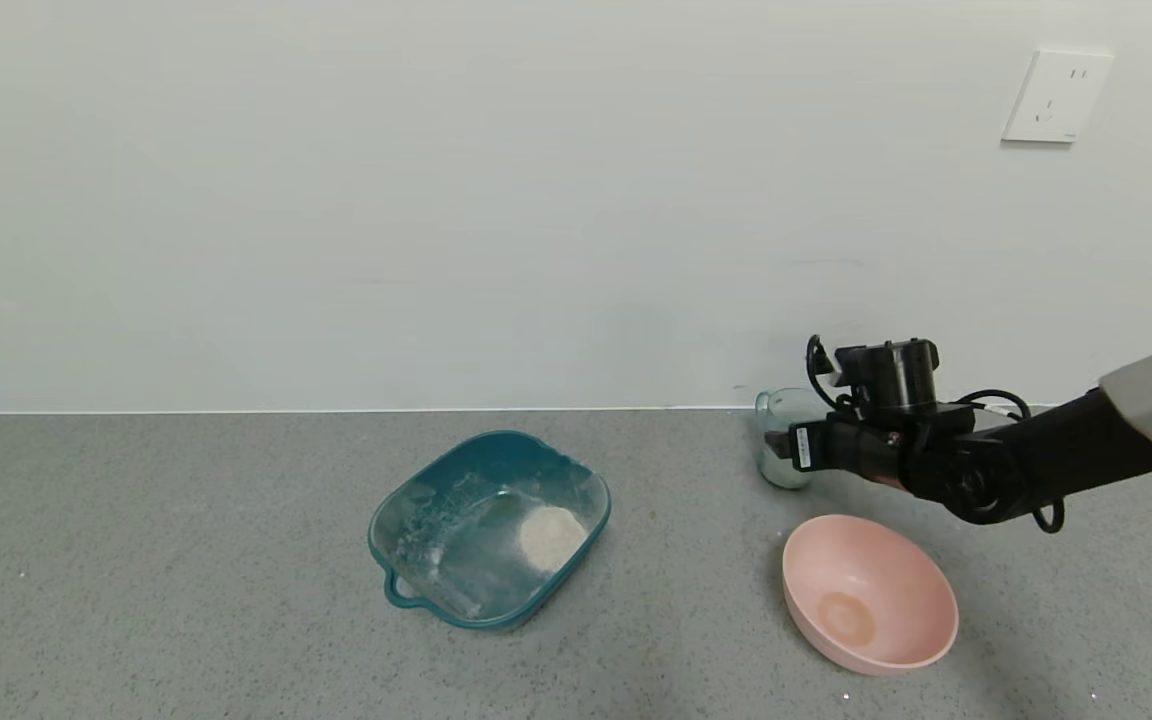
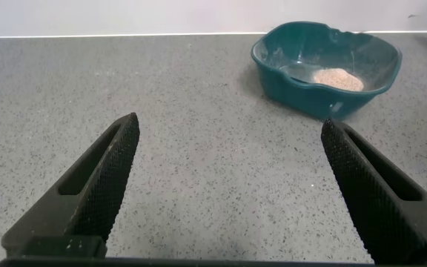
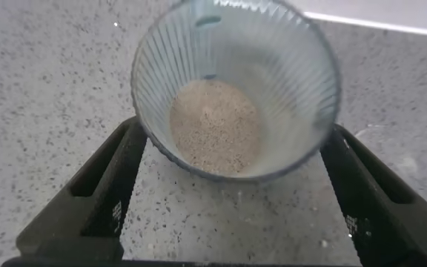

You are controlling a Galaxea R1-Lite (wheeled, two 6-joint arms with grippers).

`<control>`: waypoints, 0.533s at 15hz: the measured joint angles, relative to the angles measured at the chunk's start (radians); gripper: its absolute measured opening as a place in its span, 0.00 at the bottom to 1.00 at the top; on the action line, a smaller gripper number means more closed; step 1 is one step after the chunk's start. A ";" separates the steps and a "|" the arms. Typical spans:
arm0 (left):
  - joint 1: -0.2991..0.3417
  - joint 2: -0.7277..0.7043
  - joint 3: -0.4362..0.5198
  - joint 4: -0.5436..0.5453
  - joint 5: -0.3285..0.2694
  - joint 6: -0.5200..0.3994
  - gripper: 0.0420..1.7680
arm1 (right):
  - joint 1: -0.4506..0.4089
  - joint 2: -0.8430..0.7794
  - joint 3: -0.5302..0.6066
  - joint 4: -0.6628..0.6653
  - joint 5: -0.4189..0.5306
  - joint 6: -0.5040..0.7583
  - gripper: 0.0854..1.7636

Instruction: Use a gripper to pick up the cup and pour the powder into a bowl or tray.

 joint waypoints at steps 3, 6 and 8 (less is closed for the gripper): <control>0.000 0.000 0.000 0.000 0.000 0.000 1.00 | -0.001 -0.076 0.005 0.056 0.000 -0.019 0.95; 0.000 0.000 0.000 0.000 0.000 0.000 1.00 | 0.008 -0.177 0.018 0.135 0.002 -0.023 0.95; 0.000 0.000 0.000 0.000 0.000 0.000 1.00 | 0.023 -0.275 0.040 0.194 0.020 -0.023 0.96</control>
